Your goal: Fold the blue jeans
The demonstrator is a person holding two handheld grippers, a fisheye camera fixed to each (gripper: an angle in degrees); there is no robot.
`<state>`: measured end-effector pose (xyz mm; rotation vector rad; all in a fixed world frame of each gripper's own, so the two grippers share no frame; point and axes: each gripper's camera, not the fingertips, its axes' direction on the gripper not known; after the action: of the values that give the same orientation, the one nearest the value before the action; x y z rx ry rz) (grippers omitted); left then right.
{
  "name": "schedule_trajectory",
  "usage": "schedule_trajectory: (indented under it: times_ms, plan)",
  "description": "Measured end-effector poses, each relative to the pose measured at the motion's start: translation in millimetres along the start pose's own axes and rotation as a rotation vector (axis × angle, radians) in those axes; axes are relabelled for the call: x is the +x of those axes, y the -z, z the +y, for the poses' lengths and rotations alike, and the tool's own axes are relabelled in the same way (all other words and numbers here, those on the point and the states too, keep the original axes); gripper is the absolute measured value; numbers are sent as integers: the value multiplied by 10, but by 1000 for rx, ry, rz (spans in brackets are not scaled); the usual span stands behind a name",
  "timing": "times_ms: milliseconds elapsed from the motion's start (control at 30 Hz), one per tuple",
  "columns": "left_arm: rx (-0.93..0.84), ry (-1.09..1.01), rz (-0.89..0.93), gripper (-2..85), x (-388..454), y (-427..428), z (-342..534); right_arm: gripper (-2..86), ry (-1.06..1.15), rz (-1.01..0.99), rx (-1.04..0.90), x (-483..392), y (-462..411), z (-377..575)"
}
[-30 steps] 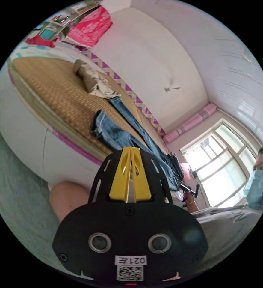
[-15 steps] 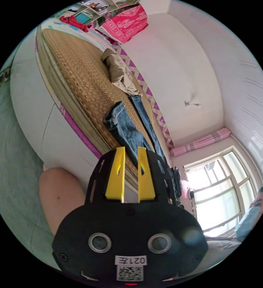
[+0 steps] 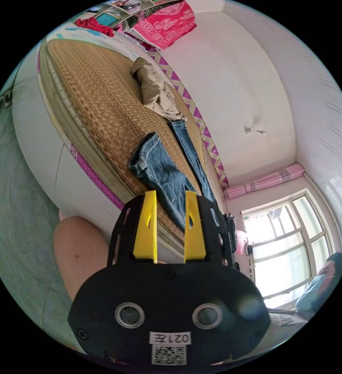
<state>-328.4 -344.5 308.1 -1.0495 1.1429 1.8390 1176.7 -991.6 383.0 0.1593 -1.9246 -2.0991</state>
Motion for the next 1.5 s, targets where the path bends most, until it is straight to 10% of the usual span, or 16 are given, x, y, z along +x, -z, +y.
schedule_trajectory:
  times_ms: [633, 900, 1200, 1500]
  plan:
    - [-153, -182, -39, -9, 868, -751, -508, 3, 19, -195, 13, 189, -1892, 712]
    - [-359, -422, -214, -10, 2509, -2430, -2296, 3, 126, -278, -100, -1471, -3641, -1410]
    - [-510, -306, -367, -10, 2292, -5434, -3620, 33, 52, -83, -174, -2757, -6620, -4179]
    - [-290, -528, -165, -10, 2389, -5204, -3299, 24, 355, -113, -161, -4960, -7355, -6084]
